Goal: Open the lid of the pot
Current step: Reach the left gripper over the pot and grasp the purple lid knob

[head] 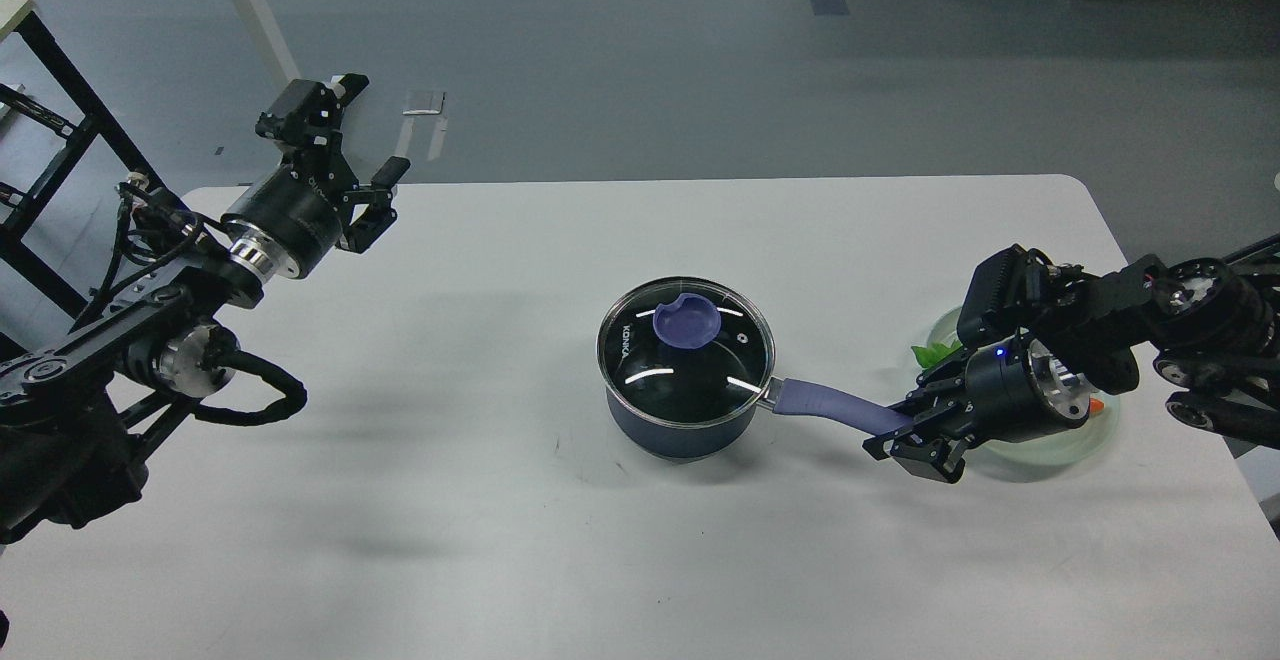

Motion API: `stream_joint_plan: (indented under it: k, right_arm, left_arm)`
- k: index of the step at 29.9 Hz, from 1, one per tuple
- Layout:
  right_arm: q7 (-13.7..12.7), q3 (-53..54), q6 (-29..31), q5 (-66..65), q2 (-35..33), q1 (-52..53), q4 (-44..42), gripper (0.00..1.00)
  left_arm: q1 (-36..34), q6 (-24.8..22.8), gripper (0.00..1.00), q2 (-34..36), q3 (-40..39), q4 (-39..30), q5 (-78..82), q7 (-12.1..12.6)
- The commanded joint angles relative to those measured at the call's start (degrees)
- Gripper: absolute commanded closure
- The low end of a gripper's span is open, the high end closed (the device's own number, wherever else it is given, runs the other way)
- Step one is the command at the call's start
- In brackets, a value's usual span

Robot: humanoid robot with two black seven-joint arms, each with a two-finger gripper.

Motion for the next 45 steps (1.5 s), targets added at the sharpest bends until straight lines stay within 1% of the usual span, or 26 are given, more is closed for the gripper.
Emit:
stream_joint_plan:
  k: [1, 5, 6, 8, 12, 15, 17, 18, 20, 23, 30, 36, 39, 45]
  right_arm:
    - [0.0, 0.0, 0.0, 0.0, 0.0, 0.0, 0.0, 0.65]
    - [0.0, 0.1, 0.0, 0.1, 0.0, 0.1, -0.1, 0.65]
    - [0.0, 0.1, 0.0, 0.1, 0.0, 0.1, -0.1, 0.65]
    - [0.0, 0.1, 0.0, 0.1, 0.0, 0.1, -0.2, 0.64]
    - [0.0, 0.1, 0.0, 0.2, 0.0, 0.1, -0.4, 0.64]
    - [0.0, 0.1, 0.0, 0.4, 0.0, 0.1, -0.4, 0.64]
    - [0.0, 0.1, 0.0, 0.4, -0.1, 0.2, -0.4, 0.64]
    - [0.0, 0.1, 0.0, 0.4, -0.1, 0.3, -0.4, 0.64]
    - [0.0, 0.1, 0.0, 0.4, -0.1, 0.3, -0.4, 0.64]
    - [0.0, 0.1, 0.0, 0.4, -0.1, 0.4, -0.4, 0.64]
    - [0.0, 0.1, 0.0, 0.4, 0.0, 0.4, -0.4, 0.64]
    - [0.0, 0.1, 0.0, 0.4, 0.0, 0.4, -0.4, 0.64]
    - [0.0, 0.1, -0.1, 0.4, 0.1, 0.4, -0.4, 0.64]
    - [0.0, 0.1, 0.0, 0.4, 0.1, 0.4, -0.4, 0.63]
  left_arm:
    - [-3.4, -1.7, 0.01, 1.1, 0.6, -1.5, 10.8, -1.7]
    - [-8.4, -6.8, 0.01, 1.2, 2.4, -6.2, 27.9, -1.7]
    - [-9.5, -7.6, 0.01, 1.1, 2.8, -7.7, 32.3, -1.7]
    - [-12.0, -7.5, 0.01, 1.1, 4.4, -11.6, 43.2, -1.7]
    - [-16.5, -4.8, 0.01, -1.0, 9.6, -15.8, 63.8, -1.7]
    - [-20.5, 0.1, 0.01, -3.8, 16.5, -15.7, 74.1, -1.7]
    - [-22.7, 4.1, 0.01, -5.0, 21.8, -15.1, 78.8, -1.7]
    - [-23.9, 6.0, 0.01, -6.0, 24.5, -14.8, 80.5, -1.7]
    - [-25.8, 8.2, 0.01, -7.4, 28.3, -13.1, 82.0, -1.7]
    - [-26.2, 9.1, 0.01, -9.9, 31.0, -9.5, 84.4, -1.7]
    - [-25.2, 10.8, 0.01, -13.4, 31.2, -4.5, 88.2, -1.7]
    - [-23.1, 10.9, 0.01, -13.7, 31.3, -4.0, 88.3, -1.6]
    - [-22.1, 10.9, 0.01, -14.0, 31.5, -2.6, 88.3, -1.6]
    - [-21.9, 11.0, 0.01, -14.2, 32.6, -1.3, 88.3, -1.4]
